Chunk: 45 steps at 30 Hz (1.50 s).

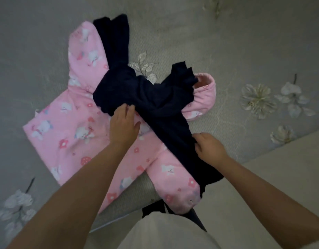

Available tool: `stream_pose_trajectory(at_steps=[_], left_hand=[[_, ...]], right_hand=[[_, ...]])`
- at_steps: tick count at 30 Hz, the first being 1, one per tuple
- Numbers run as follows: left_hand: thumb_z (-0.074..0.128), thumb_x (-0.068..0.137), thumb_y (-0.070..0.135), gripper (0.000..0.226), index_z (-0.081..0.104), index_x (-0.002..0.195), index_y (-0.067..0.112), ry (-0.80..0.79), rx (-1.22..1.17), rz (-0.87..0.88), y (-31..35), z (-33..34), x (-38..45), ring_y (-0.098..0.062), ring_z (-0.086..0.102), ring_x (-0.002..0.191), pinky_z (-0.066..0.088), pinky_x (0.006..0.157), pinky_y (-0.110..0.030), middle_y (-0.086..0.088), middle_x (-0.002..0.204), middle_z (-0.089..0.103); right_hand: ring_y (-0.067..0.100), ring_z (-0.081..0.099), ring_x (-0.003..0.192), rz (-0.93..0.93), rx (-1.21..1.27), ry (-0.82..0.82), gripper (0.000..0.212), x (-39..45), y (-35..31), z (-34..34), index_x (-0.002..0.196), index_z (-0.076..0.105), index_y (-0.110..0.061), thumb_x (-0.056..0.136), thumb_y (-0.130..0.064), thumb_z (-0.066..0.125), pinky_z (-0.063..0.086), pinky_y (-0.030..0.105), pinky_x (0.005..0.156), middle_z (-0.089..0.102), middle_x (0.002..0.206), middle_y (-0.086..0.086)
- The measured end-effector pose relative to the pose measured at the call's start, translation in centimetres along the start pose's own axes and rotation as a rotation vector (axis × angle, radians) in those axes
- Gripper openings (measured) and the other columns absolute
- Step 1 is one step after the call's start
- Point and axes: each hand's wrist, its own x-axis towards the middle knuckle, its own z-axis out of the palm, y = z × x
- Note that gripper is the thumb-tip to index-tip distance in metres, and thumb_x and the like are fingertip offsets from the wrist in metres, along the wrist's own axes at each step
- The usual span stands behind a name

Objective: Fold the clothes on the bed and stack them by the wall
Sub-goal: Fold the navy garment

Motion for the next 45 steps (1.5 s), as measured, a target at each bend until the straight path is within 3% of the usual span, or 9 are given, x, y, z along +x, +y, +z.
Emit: stream_pose_trajectory(at_steps=[3, 7, 11, 17, 24, 27, 33, 37, 45], left_hand=[[0.073, 0.067, -0.004, 0.043, 0.058, 0.106, -0.017, 0.174, -0.049, -0.013, 0.0, -1.0, 2.0, -0.050, 0.057, 0.088, 0.047, 0.079, -0.052, -0.036, 0.096, 0.058], [0.068, 0.071, -0.001, 0.038, 0.064, 0.108, -0.007, 0.258, -0.019, 0.000, -1.5, -2.5, 4.2, -0.044, 0.056, 0.069, 0.047, 0.062, -0.047, -0.029, 0.076, 0.057], [0.065, 0.078, 0.001, 0.038, 0.058, 0.115, -0.006, 0.261, -0.090, -0.173, -2.9, -4.2, 6.1, -0.044, 0.053, 0.097, 0.039, 0.086, -0.048, -0.029, 0.102, 0.058], [0.044, 0.093, 0.004, 0.025, 0.061, 0.110, -0.004, 0.114, -0.338, -0.240, -2.9, -8.0, 7.8, -0.033, 0.057, 0.101, 0.037, 0.079, -0.031, -0.020, 0.109, 0.064], [0.038, 0.097, 0.008, 0.023, 0.051, 0.079, 0.004, 0.481, -0.498, -0.341, -2.2, -23.1, 6.8, -0.021, 0.043, 0.072, 0.019, 0.057, -0.027, -0.013, 0.069, 0.048], [0.040, 0.097, 0.009, 0.021, 0.055, 0.082, 0.003, 0.733, -0.557, -0.348, -2.5, -30.5, 5.1, -0.020, 0.044, 0.075, 0.021, 0.057, -0.026, -0.013, 0.075, 0.050], [0.038, 0.098, 0.013, 0.021, 0.052, 0.085, 0.005, 1.018, -0.556, -0.290, -4.4, -42.9, -2.0, -0.020, 0.044, 0.076, 0.022, 0.058, -0.025, -0.008, 0.074, 0.048], [0.039, 0.097, 0.014, 0.022, 0.054, 0.085, 0.003, 0.979, -0.482, -0.232, -7.2, -45.5, -8.9, -0.020, 0.044, 0.074, 0.027, 0.062, -0.028, -0.012, 0.076, 0.049], [0.036, 0.097, 0.015, 0.035, 0.049, 0.067, 0.004, 0.266, -0.160, -0.477, -20.6, -32.6, -22.7, -0.033, 0.052, 0.079, 0.033, 0.066, -0.032, -0.018, 0.078, 0.052]], right_hand=[[0.042, 0.064, 0.083, -0.114, -0.081, 0.367, 0.055, 4.0, -3.1, -1.4, 0.106, 0.063, 0.007, 0.054, 0.001, 0.081, 0.051, 0.045, 0.067, 0.064, 0.096, 0.028], [0.041, 0.055, 0.111, -0.058, -0.158, 0.370, 0.043, 9.1, -4.7, -3.7, 0.102, 0.070, -0.005, 0.060, -0.006, 0.079, 0.040, 0.055, 0.086, 0.063, 0.116, 0.020], [0.036, 0.066, 0.081, -0.317, -0.130, 0.372, 0.010, 11.6, -4.8, -7.4, 0.067, 0.073, -0.002, 0.059, 0.000, 0.078, 0.042, 0.056, 0.077, 0.071, 0.073, 0.012], [0.035, 0.065, 0.074, -0.278, -0.028, 0.403, 0.011, 12.0, -5.3, -15.5, 0.085, 0.073, 0.001, 0.077, -0.002, 0.065, 0.044, 0.033, 0.069, 0.069, 0.077, 0.020], [0.033, 0.060, 0.097, -0.260, 0.171, 0.628, 0.021, 12.5, -15.3, -27.3, 0.101, 0.070, -0.003, 0.088, -0.014, 0.057, 0.041, 0.041, 0.089, 0.069, 0.100, 0.018], [0.031, 0.061, 0.097, -0.367, 0.172, 0.738, 0.018, 10.0, -21.5, -31.2, 0.096, 0.072, -0.007, 0.087, -0.017, 0.060, 0.039, 0.045, 0.096, 0.070, 0.098, 0.014], [0.037, 0.062, 0.076, -0.624, 0.150, 0.932, 0.014, 1.8, -32.3, -37.5, 0.080, 0.069, 0.008, 0.084, -0.002, 0.061, 0.033, 0.031, 0.066, 0.068, 0.077, 0.025], [0.031, 0.060, 0.092, -0.452, 0.003, 0.704, 0.020, -2.3, -35.5, -33.4, 0.090, 0.068, 0.001, 0.089, -0.014, 0.055, 0.040, 0.030, 0.072, 0.068, 0.093, 0.018], [0.027, 0.058, 0.102, -0.210, -0.048, 0.063, 0.022, -6.1, -33.9, -10.7, 0.098, 0.069, -0.002, 0.088, -0.010, 0.051, 0.041, 0.029, 0.087, 0.068, 0.107, 0.013]])
